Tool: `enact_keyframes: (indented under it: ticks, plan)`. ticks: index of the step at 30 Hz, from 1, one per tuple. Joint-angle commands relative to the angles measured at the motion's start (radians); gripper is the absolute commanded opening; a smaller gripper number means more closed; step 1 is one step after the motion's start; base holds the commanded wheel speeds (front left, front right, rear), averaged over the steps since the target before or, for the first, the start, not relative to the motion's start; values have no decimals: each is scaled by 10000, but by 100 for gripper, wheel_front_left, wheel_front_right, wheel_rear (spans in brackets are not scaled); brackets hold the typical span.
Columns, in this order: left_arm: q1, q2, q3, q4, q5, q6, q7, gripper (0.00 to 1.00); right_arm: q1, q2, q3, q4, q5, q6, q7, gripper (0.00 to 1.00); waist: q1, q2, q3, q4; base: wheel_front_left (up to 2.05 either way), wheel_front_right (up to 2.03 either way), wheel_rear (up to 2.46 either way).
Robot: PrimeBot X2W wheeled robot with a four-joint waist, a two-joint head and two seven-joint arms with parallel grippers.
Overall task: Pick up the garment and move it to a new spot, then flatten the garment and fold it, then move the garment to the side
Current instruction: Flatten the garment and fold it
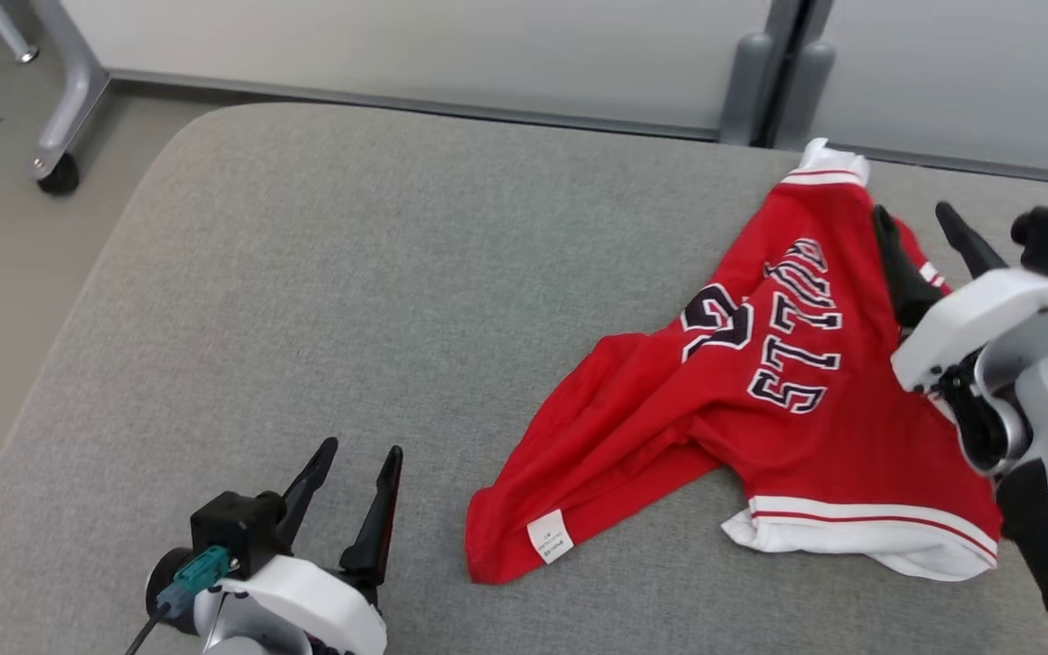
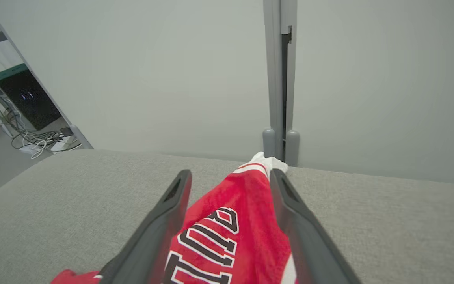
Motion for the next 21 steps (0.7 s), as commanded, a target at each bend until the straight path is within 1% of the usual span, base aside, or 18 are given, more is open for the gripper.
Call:
enact_keyframes:
  ticks: [1,5,8,11,13,14,16,19,21]
  plan:
    - [209,145,106,-55,-64,104,-29,100,516,-86,91,-235,306,-2,-237,100,0,0,-762,-745,0,0,0]
    - [700,399,415,-385,5,325,-36,100,1807,-398,200,-1076,885,0,-670,100,0,0,-1318,-1345,0,0,0]
    - [1135,503,741,-755,156,524,-39,100,2847,-538,44,-1571,1171,0,-812,100,0,0,-1575,-1700,0,0,0]
    - [1512,515,1017,-1074,337,630,-28,100,3892,-616,-147,-2037,1406,0,-844,100,0,0,-1722,-1934,0,0,0]
    - [1673,500,1176,-1261,474,648,-29,100,4548,-612,-214,-2396,1551,0,-651,100,0,0,-1735,-2013,0,0,0]
    - [1673,500,1176,-1261,474,648,-29,100,4548,-612,-214,-2396,1551,0,-651,100,0,0,-1735,-2013,0,0,0]
    - [1814,471,1305,-1408,618,612,-29,100,5087,-574,-179,-2792,1712,0,-406,100,0,0,-1730,-2063,0,0,0]
    - [1992,448,1484,-1498,861,595,-30,100,5687,-503,-64,-3259,1879,0,108,100,0,0,-1718,-2095,0,0,0]
    - [2033,404,1572,-1498,964,545,-30,100,5935,-451,-14,-3329,1905,0,593,100,0,0,-1724,-2063,0,0,0]
